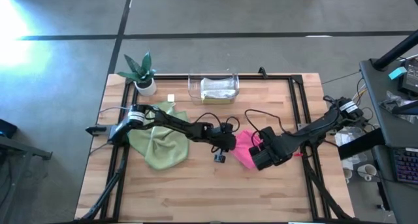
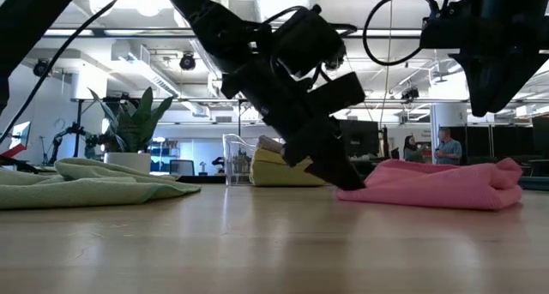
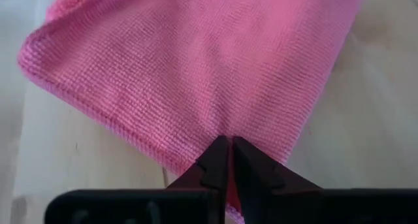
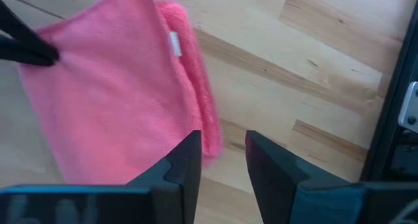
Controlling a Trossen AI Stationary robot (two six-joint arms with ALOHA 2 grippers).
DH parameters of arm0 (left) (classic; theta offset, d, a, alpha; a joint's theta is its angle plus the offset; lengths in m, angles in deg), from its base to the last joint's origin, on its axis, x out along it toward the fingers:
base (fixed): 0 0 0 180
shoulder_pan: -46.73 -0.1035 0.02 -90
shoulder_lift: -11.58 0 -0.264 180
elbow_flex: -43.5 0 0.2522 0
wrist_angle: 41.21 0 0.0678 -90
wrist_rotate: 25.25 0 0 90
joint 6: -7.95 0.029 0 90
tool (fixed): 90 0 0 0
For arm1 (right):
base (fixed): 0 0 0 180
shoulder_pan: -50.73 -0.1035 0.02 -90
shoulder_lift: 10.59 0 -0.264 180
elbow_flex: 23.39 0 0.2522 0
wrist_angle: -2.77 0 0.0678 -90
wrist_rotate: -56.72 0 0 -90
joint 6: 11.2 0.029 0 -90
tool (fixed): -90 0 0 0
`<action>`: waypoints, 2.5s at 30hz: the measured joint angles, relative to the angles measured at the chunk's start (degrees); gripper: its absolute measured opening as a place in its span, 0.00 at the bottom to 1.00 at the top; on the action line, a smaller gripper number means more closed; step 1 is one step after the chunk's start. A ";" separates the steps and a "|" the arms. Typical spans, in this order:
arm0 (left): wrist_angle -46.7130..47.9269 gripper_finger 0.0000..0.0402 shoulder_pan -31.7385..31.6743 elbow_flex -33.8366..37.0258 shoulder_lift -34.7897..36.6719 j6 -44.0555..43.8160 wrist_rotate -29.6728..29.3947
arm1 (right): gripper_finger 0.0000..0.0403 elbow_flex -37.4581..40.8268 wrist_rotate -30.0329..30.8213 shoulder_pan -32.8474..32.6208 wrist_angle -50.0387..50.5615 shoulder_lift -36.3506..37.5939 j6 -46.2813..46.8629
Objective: Fold microfiber towels
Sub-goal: Put the folded pink microfiber cloth into the transparent bin
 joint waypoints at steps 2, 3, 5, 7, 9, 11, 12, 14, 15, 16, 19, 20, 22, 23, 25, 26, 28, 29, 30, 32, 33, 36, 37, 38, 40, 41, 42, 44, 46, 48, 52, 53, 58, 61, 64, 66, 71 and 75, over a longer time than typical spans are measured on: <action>2.33 0.03 -0.03 -0.17 -0.23 -0.23 -0.17 | 0.27 0.18 0.00 0.00 -0.03 0.02 -0.02; 4.32 0.03 -0.03 -0.28 -0.04 -1.05 -0.75 | 0.27 0.27 -0.01 0.00 -0.07 0.02 -0.02; 9.11 0.03 -0.08 -0.32 0.33 -4.09 -2.65 | 0.27 0.48 0.00 0.00 -0.03 0.03 -0.02; 14.29 0.03 -0.26 -0.36 0.46 -8.34 -3.17 | 0.27 0.67 -0.02 0.00 -0.07 0.04 -0.27; 19.89 0.03 -0.37 -0.24 0.63 -14.73 -3.53 | 0.27 0.84 -0.02 0.00 -0.02 0.04 -0.57; 24.49 0.03 -0.35 -0.24 0.70 -22.07 -3.58 | 0.27 0.97 -0.03 0.00 -0.05 0.04 -0.59; 26.73 0.03 -0.35 -0.24 0.87 -25.36 -3.66 | 0.27 1.02 -0.02 0.00 -0.04 0.04 -0.59; 30.64 0.03 -0.15 -0.18 0.91 -31.11 -3.55 | 0.27 1.05 -0.02 0.00 -0.10 0.04 -1.08; 31.91 0.03 -0.04 -0.18 1.16 -33.46 -3.34 | 0.27 1.06 -0.02 0.00 -0.17 0.04 -1.78; 32.94 0.03 0.08 -0.15 1.32 -35.72 -2.78 | 0.27 1.06 -0.02 0.02 -0.37 0.04 -2.55; 33.96 0.03 0.36 0.02 2.18 -41.70 0.78 | 0.27 1.06 -0.06 0.02 -1.26 0.04 -5.25; 33.65 0.03 0.51 0.02 2.70 -43.60 1.79 | 0.27 1.06 -0.05 0.02 -1.52 0.04 -6.10; 32.21 0.03 0.93 0.06 3.75 -47.21 3.53 | 0.27 1.06 -0.06 0.02 -1.64 0.04 -7.76; 30.99 0.03 1.19 0.06 4.21 -48.92 4.08 | 0.27 1.06 -0.04 0.02 -1.73 0.04 -8.47; 29.10 0.03 1.61 0.08 5.70 -51.67 4.48 | 0.27 1.06 -0.04 0.02 -1.91 0.04 -10.46; 28.16 0.03 1.77 0.09 6.01 -52.77 4.55 | 0.27 1.06 -0.03 0.02 -2.12 0.04 -11.68; 26.07 0.03 2.13 0.26 7.02 -54.86 4.54 | 0.27 1.06 -0.02 0.02 -2.58 0.04 -13.96; 24.63 0.03 2.34 0.35 7.13 -55.40 4.49 | 0.27 1.06 0.00 0.02 -2.86 0.04 -15.09; 22.81 0.03 2.47 0.35 7.53 -55.46 4.50 | 0.27 1.06 0.03 0.02 -2.95 0.04 -16.35; 20.17 0.03 2.68 0.32 8.33 -54.94 4.48 | 0.27 1.06 0.02 0.02 -3.44 0.04 -19.18; 18.92 0.03 2.75 0.27 8.75 -54.24 4.47 | 0.27 1.06 0.03 0.00 -3.85 0.04 -20.89; 17.87 0.03 2.77 0.15 9.30 -53.76 4.22 | 0.27 1.08 0.04 0.00 -5.92 0.04 -26.55; 17.87 0.03 2.77 0.15 9.35 -53.75 4.10 | 0.27 1.08 0.03 0.00 -6.54 0.11 -28.09; 17.75 0.03 2.77 0.15 9.53 -53.58 4.02 | 0.27 1.11 0.03 0.00 -7.11 0.20 -29.55; 17.66 0.03 2.77 0.17 10.36 -51.83 3.90 | 0.27 1.11 0.07 0.00 -7.62 0.33 -31.21; 17.31 0.03 2.77 0.15 10.97 -50.24 3.51 | 0.27 1.11 0.04 0.00 -7.53 0.35 -31.96; 17.40 0.04 2.77 0.13 11.64 -48.67 2.59 | 0.27 1.11 0.06 0.00 -7.50 0.35 -32.44; 16.84 0.06 2.86 0.09 12.31 -46.30 0.65 | 0.27 1.11 0.04 0.00 -7.54 0.37 -33.68; 17.17 0.09 2.84 0.06 13.27 -45.93 -1.23 | 0.27 1.11 0.04 -0.01 -7.55 0.62 -34.58; 16.83 0.14 2.68 0.06 14.65 -45.85 -2.27 | 0.27 1.11 0.11 -0.25 -7.40 1.12 -35.06; 16.53 0.25 2.34 0.02 18.08 -40.09 -3.58 | 0.27 1.27 0.50 -1.18 -7.28 3.16 -36.65; 16.97 0.28 2.34 0.02 18.81 -37.70 -3.55 | 0.27 1.40 1.15 -1.45 -7.10 3.99 -36.86; 17.45 0.34 2.46 -0.33 23.68 -23.61 -1.76 | 0.27 2.03 5.13 -3.68 -7.25 8.57 -37.46; 17.45 0.34 2.74 -0.33 26.91 -19.99 -1.81 | 0.27 2.60 6.04 -4.94 -7.18 10.89 -38.10; 19.64 0.34 3.18 -0.31 29.90 -18.99 -2.78 | 0.27 2.89 6.14 -5.57 -7.24 11.99 -39.90; 22.15 0.34 3.81 -0.41 31.85 -18.82 -5.14 | 0.27 3.07 6.16 -5.68 -7.24 12.17 -41.57; 29.69 0.34 6.78 -0.20 34.38 -13.79 -13.26 | 0.28 3.47 6.84 -5.75 -7.89 11.94 -46.86; 34.48 0.34 9.30 0.11 33.72 -13.06 -17.07 | 0.32 3.82 9.24 -5.67 -11.17 11.80 -51.92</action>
